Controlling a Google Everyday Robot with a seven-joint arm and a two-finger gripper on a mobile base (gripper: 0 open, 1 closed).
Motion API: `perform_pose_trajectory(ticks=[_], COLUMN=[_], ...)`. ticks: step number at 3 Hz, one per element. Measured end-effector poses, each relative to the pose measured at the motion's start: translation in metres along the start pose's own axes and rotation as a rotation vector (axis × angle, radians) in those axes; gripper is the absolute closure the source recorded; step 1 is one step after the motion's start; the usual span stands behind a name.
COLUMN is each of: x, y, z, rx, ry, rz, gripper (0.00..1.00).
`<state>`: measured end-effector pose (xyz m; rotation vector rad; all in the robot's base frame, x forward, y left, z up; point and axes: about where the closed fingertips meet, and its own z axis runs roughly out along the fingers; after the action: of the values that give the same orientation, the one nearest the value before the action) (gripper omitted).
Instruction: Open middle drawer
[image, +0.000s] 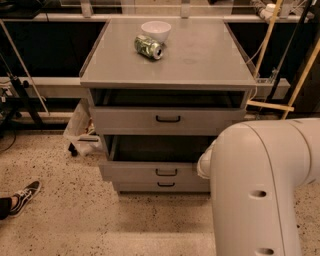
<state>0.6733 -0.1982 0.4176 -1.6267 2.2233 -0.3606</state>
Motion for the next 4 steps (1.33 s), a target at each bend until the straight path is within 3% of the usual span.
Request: perform_pose_trajectory(ticks=[4], x=[0.0022], y=[0.0088], z=[-0.0058], rx=[-0.007], ry=[-0.005], rz=[0.013], gripper=[1.0])
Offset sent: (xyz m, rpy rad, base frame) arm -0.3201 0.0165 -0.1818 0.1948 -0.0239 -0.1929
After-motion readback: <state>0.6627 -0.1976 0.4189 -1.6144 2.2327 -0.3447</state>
